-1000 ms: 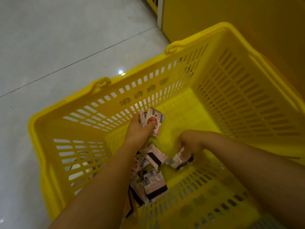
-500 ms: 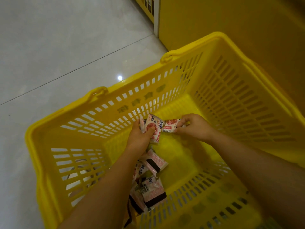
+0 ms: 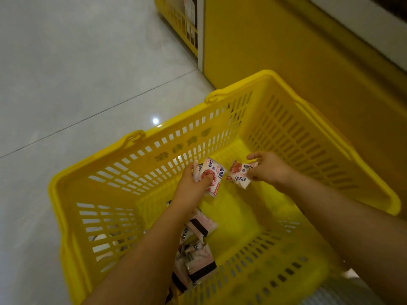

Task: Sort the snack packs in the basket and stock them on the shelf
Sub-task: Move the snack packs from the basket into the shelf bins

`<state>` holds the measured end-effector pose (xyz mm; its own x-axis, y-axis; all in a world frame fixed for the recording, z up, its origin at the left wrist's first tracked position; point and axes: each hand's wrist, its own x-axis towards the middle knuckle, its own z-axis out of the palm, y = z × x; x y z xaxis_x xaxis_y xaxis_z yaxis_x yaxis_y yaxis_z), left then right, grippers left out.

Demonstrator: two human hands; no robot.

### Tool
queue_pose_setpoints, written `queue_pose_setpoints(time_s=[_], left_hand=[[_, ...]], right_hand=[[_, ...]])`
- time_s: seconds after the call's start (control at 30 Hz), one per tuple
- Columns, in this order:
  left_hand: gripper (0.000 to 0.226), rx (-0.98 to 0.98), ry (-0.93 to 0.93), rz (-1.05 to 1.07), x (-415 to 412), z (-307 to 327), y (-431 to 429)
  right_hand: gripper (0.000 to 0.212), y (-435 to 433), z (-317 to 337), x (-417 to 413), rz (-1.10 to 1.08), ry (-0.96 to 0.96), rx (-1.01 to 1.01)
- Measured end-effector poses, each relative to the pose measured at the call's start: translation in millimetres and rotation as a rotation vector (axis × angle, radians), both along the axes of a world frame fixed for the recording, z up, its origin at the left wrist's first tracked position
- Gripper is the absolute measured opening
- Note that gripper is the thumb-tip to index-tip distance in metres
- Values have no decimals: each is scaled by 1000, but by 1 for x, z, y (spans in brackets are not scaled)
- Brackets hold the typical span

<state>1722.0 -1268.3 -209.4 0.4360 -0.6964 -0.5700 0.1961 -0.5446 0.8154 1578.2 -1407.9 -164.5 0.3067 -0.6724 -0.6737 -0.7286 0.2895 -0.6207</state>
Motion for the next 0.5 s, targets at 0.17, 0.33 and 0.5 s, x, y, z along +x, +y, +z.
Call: queue_pose_setpoints(time_s=[0.17, 0.33, 0.5], left_hand=[[61, -117, -18, -27, -12, 55, -25], [62, -288, -33, -80, -30, 135, -35], [53, -477, -48, -168, -53, 218, -25]], right_hand=[[30, -5, 80, -26, 134, -33, -153], [11, 6, 191, -58, 298, -112, -429], [14, 41, 288, -86, 282, -206, -759]])
